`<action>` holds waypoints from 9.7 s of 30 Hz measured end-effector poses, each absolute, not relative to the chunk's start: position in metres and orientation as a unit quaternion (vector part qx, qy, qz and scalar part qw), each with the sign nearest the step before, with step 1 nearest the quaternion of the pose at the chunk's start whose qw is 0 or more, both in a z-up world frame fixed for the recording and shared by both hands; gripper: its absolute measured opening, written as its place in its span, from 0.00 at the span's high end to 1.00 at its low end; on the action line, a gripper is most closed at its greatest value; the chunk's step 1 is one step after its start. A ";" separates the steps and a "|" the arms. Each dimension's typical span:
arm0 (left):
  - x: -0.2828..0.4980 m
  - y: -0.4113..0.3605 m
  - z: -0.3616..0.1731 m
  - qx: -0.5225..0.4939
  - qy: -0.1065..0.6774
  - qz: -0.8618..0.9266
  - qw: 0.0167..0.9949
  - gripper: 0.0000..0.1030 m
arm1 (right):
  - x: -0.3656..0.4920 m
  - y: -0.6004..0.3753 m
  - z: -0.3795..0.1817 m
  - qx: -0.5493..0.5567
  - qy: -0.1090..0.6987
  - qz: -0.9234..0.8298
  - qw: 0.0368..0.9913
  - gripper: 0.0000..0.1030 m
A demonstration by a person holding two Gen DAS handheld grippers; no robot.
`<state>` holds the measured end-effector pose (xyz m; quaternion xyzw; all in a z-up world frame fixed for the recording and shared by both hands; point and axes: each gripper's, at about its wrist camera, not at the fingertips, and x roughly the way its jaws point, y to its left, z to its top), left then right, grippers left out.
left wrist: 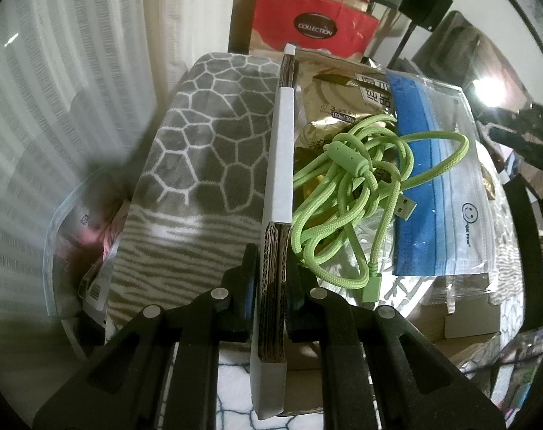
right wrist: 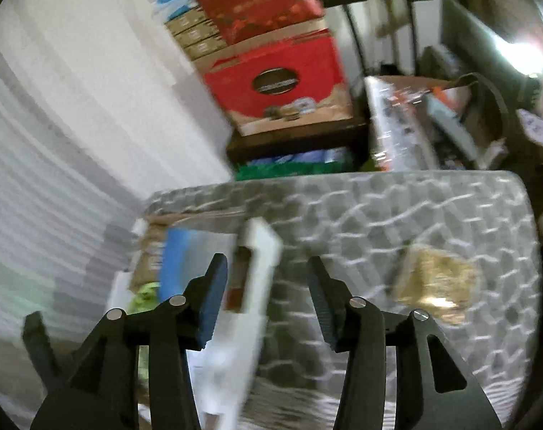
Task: Organize objects
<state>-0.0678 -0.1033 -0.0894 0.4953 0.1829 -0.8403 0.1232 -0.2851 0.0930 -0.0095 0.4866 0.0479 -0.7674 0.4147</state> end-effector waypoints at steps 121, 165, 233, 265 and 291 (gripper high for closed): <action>-0.065 -0.106 -0.084 0.486 0.228 -0.836 0.113 0.81 | -0.228 0.097 -0.032 0.520 0.030 -0.736 0.432 0.49; -0.053 -0.106 -0.064 0.468 0.226 -0.847 0.112 0.75 | -0.237 0.095 0.002 0.545 -0.078 -0.637 0.539 0.98; -0.062 -0.104 -0.072 0.473 0.194 -0.847 0.147 0.66 | -0.154 0.020 -0.027 0.416 0.206 -0.745 0.478 0.66; -0.091 -0.117 -0.057 0.467 0.169 -0.852 0.164 0.26 | -0.185 0.117 -0.039 0.490 0.121 -0.758 0.414 0.20; -0.091 -0.093 -0.068 0.489 0.217 -0.833 0.138 0.84 | -0.183 0.108 -0.060 0.513 0.152 -0.731 0.423 0.85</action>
